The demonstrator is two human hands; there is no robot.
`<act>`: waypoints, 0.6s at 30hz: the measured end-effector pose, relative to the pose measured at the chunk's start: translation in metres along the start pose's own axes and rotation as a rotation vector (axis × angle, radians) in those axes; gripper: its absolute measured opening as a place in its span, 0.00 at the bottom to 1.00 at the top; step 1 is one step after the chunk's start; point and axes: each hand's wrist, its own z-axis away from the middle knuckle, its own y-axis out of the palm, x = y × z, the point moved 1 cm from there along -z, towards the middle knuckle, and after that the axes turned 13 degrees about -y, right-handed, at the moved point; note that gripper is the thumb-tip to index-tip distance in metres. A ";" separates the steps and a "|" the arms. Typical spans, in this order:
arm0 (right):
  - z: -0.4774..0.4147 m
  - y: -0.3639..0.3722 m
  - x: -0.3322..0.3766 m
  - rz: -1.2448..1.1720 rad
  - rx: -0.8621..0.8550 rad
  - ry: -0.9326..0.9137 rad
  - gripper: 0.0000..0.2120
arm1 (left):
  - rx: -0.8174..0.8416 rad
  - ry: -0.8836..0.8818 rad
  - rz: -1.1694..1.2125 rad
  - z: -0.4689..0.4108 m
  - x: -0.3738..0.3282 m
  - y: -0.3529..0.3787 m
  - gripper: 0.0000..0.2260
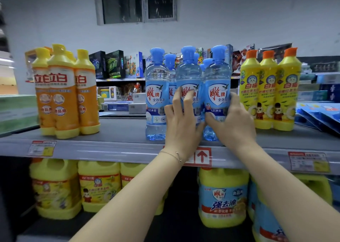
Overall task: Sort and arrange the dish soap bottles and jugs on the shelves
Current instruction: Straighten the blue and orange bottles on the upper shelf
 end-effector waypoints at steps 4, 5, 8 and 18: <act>0.001 0.001 0.001 0.005 -0.010 -0.005 0.34 | 0.071 0.015 -0.040 0.001 0.000 -0.001 0.34; 0.001 0.001 0.001 0.003 -0.006 -0.010 0.34 | 0.097 0.019 -0.036 0.002 0.001 -0.002 0.33; 0.001 -0.001 0.001 -0.010 0.003 -0.019 0.33 | 0.177 0.014 0.006 0.004 0.003 -0.005 0.35; 0.003 0.000 -0.002 -0.026 0.054 -0.004 0.36 | 0.025 -0.512 0.310 -0.008 0.049 -0.037 0.38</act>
